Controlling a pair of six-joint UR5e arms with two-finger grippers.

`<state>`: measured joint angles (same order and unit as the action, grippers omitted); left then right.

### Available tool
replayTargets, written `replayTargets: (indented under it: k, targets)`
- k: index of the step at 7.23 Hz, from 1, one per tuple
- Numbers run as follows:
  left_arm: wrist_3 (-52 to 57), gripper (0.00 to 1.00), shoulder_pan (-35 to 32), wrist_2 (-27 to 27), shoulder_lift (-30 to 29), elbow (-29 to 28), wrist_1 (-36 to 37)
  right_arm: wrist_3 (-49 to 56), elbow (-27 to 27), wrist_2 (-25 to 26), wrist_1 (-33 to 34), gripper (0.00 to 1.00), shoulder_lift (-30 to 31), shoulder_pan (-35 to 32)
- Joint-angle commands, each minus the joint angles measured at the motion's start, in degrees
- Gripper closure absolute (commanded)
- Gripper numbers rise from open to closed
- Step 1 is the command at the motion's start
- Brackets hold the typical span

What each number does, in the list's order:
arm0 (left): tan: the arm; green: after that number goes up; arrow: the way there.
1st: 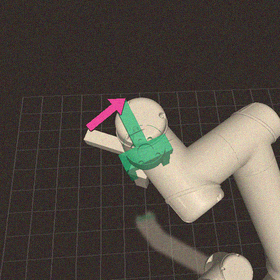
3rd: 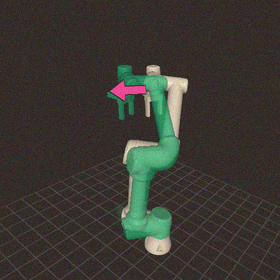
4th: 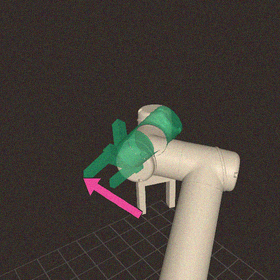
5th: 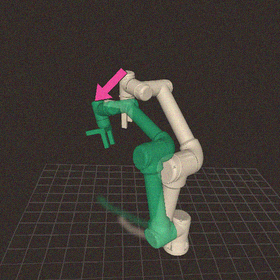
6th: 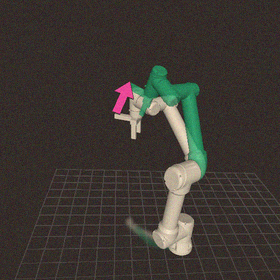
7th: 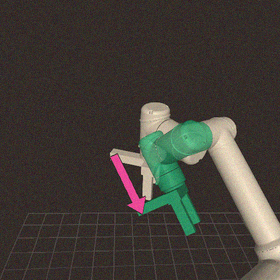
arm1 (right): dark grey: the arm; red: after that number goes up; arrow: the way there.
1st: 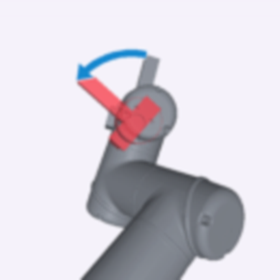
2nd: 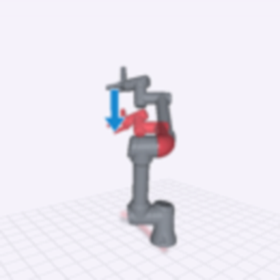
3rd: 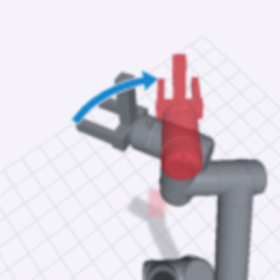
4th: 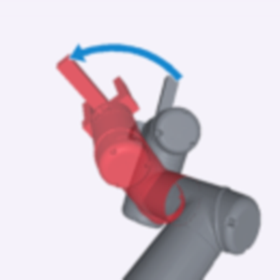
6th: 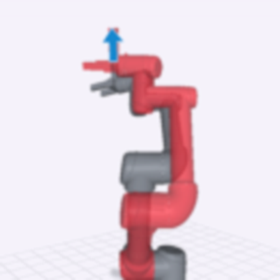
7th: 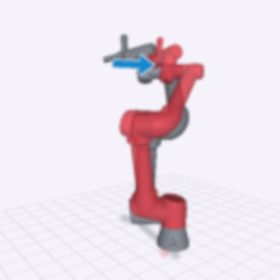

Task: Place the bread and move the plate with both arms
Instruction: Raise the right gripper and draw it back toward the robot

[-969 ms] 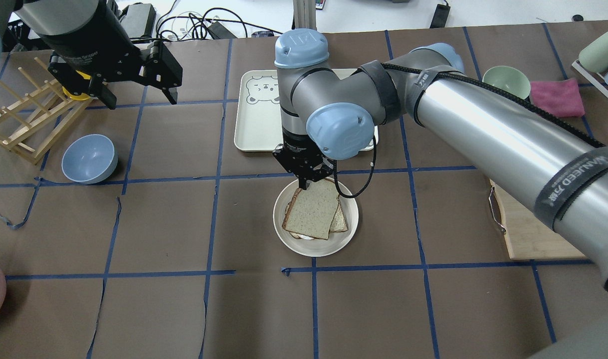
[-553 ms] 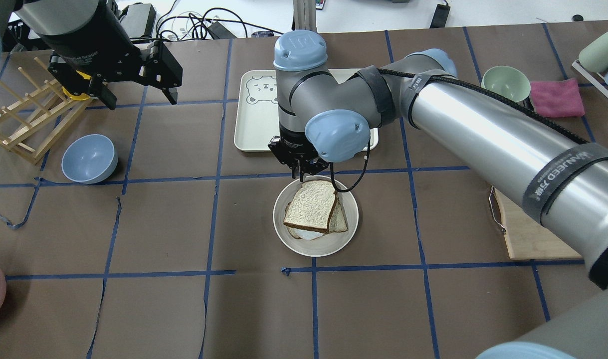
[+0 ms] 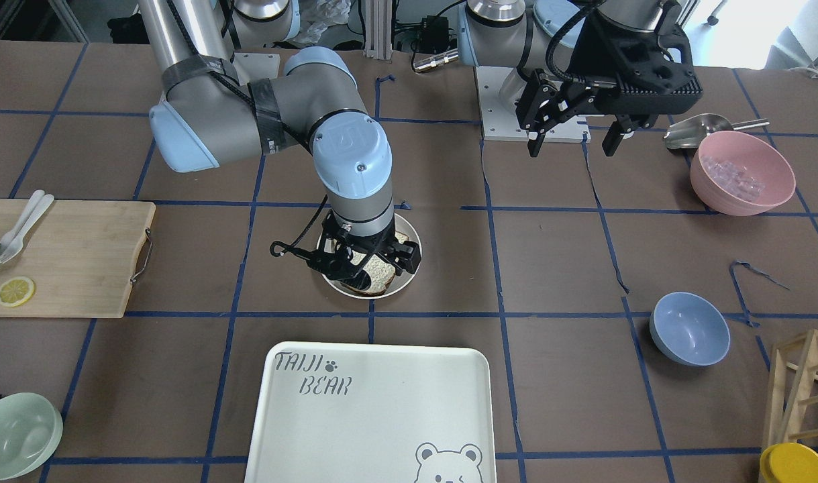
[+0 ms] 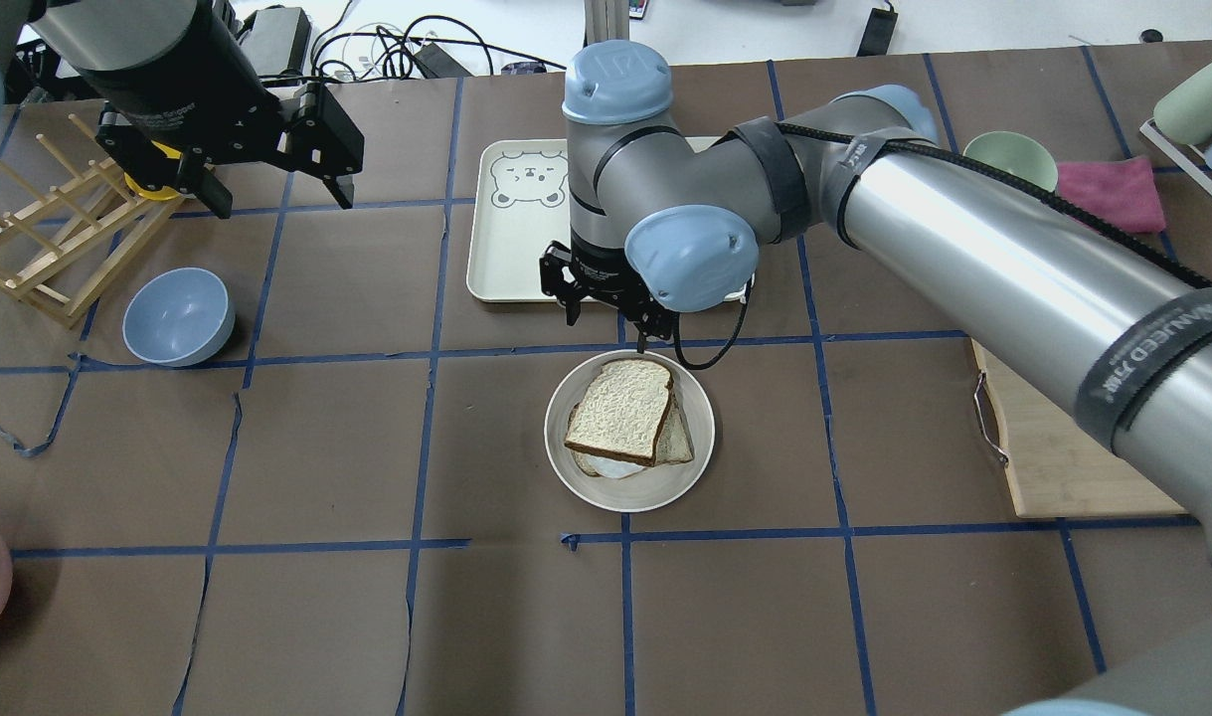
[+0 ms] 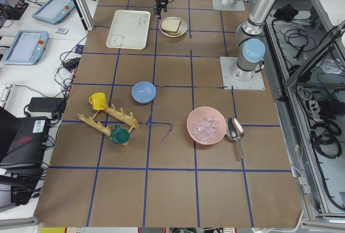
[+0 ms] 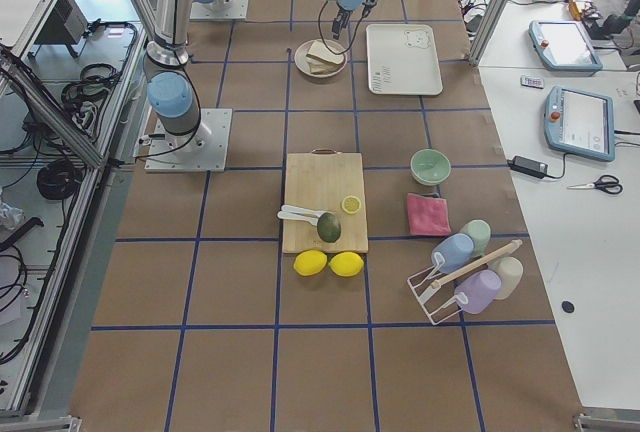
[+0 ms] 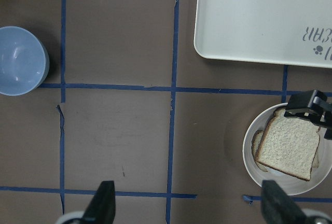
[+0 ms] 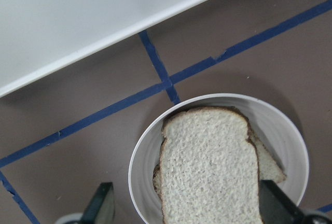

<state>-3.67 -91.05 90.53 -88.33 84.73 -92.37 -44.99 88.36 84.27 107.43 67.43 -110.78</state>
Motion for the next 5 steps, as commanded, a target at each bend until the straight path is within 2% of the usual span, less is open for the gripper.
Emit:
replayTargets:
  k: [1, 3, 5]
  targets:
    - [-0.02, 0.0, 0.0, 0.0, 0.0, 0.0, -0.01, 10.14, -0.11, 1.25, -6.04, 0.0, 6.1, 4.75]
    - [-0.02, 0.0, 0.0, 0.0, 0.0, 0.0, -0.01, 11.32, -0.29, 1.16, -10.46, 0.0, 10.43, 7.24]
    - [-0.02, 0.0, 0.09, 0.0, 0.18, 0.09, -0.09, 18.74, -0.21, 1.08, -11.28, 0.0, 13.15, 7.33]
